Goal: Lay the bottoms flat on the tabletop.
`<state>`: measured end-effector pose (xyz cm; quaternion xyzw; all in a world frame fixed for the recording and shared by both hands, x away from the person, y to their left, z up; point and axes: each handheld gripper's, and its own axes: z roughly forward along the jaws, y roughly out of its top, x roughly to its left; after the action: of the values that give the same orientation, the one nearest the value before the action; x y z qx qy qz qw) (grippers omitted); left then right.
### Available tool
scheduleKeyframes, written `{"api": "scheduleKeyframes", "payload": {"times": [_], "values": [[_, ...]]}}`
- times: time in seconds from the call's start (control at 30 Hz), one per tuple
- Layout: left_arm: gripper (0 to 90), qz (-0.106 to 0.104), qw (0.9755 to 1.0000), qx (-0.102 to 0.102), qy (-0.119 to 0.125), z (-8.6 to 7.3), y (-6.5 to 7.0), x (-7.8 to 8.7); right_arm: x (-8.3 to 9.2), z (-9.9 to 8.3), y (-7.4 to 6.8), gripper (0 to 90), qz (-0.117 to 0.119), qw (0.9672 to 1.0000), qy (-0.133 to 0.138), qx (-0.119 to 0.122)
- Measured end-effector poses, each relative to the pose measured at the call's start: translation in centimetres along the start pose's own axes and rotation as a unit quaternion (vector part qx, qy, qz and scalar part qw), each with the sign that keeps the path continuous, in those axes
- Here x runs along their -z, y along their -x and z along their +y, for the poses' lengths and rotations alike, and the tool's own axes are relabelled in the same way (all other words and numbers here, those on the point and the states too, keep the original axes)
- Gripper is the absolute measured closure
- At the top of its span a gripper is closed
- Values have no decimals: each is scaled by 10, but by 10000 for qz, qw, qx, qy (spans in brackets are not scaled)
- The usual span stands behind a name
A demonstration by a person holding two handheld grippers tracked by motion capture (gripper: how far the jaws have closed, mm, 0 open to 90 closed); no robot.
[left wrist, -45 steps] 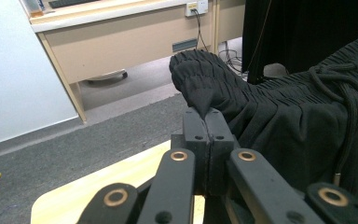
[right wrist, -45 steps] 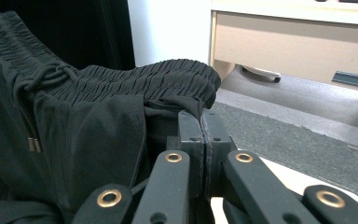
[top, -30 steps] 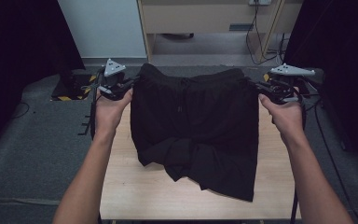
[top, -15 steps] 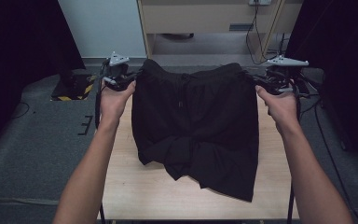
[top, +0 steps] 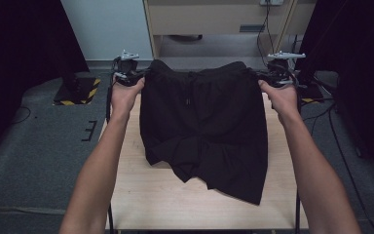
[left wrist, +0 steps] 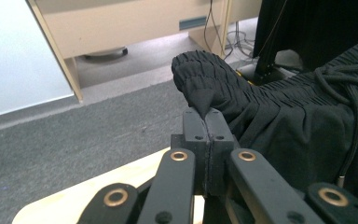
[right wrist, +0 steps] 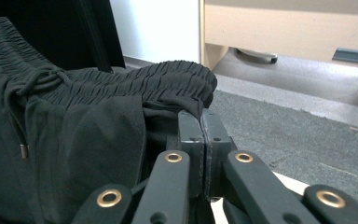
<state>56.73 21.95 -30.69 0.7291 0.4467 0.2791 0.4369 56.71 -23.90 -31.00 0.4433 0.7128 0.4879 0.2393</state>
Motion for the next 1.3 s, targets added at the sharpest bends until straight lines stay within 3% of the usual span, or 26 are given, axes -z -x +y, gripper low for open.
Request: {"api": "scheduleKeyframes", "payload": {"times": [0.27,0.47,0.5,0.53,0.6,0.67,0.87,1.03,1.3], "values": [[894,3,9996,166,-239,-16,-15,-29,-35,-11,9,891,22,9997,-243,-59],[893,31,9993,144,-342,-18,-19,-50,-55,-14,19,888,-87,9992,-357,-126],[889,64,9991,176,-383,-18,-19,-56,-59,-14,21,836,-229,9989,-388,-136],[848,136,9986,210,-462,-19,-20,-62,-63,-15,24,690,-510,9979,-360,-173],[617,469,9967,166,-636,-24,-20,-70,-70,-21,27,420,-908,9937,-490,-441],[611,447,9969,230,-603,-31,-21,-69,-73,-31,26,367,-989,9919,-688,-408],[551,398,9971,319,-572,-56,-18,-54,-64,-63,24,329,-803,9922,-870,-392],[535,274,9972,137,-688,-78,-1,-39,-52,-90,15,324,-643,9914,-1062,-426],[538,116,9975,214,-663,-112,23,-14,-32,-124,-6,346,-422,9916,-1113,-508]]}}
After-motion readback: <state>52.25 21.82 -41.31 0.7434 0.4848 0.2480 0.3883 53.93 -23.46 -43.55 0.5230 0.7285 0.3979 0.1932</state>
